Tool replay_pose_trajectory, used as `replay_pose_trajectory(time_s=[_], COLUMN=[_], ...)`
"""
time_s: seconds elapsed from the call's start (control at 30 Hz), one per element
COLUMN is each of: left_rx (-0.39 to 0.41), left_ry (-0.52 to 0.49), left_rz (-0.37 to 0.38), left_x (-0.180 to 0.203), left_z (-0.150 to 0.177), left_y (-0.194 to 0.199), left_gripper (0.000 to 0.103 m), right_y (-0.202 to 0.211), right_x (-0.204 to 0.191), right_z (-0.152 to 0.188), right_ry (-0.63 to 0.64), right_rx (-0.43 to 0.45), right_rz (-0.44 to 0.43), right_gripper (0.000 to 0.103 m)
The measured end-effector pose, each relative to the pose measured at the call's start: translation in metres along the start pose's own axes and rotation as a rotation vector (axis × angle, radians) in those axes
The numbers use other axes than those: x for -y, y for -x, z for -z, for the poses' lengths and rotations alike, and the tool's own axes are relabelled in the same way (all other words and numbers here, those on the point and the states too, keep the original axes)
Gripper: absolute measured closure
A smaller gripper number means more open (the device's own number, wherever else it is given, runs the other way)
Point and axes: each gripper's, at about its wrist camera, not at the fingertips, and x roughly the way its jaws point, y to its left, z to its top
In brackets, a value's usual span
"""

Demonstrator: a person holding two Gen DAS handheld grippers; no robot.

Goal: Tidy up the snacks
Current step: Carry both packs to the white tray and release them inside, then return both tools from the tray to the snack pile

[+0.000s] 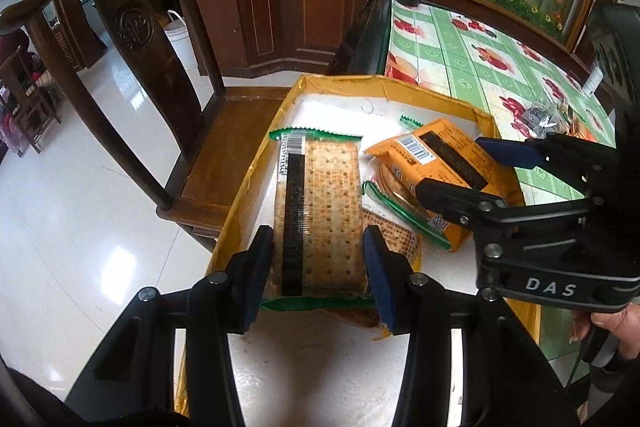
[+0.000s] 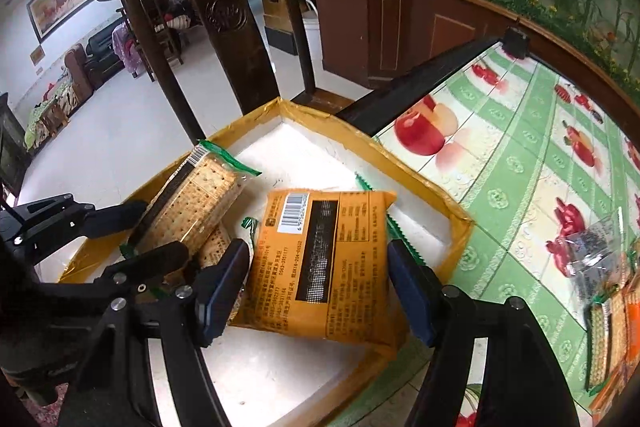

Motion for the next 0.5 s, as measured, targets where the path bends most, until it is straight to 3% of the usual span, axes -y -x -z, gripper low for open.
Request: replay_pose_trajectory(time_s=[0.07, 0.13, 0.17, 0.5], left_rx=[-0.006, -0.006, -0.002, 0.11], left_ry=[0.011, 0.032, 0.04, -0.03], left_rz=[0.007, 0.008, 0.02, -0.065], left_x=[-0.002, -0.007, -0.008, 0.02], left_z=[0.0, 0.001, 0.002, 0.0], left_y=[-0.002, -0.002, -0.001, 0.03], left_gripper=[0.049, 0.026, 0.024, 0.017], right_y=[-0.002, 0.001, 0.003, 0.042], right_x=[0.001, 0.002, 0.003, 0.004], right_z=[0.0, 0.001, 0.001, 0.007], right_ry=[-0.004, -0.02, -0.027, -0.025], right_rx=[0.001, 0.01, 0.02, 0.108], right_rz=[-0.003, -0.007, -0.014, -0.035], right_gripper=[0.032, 0.032, 0.032, 0.028])
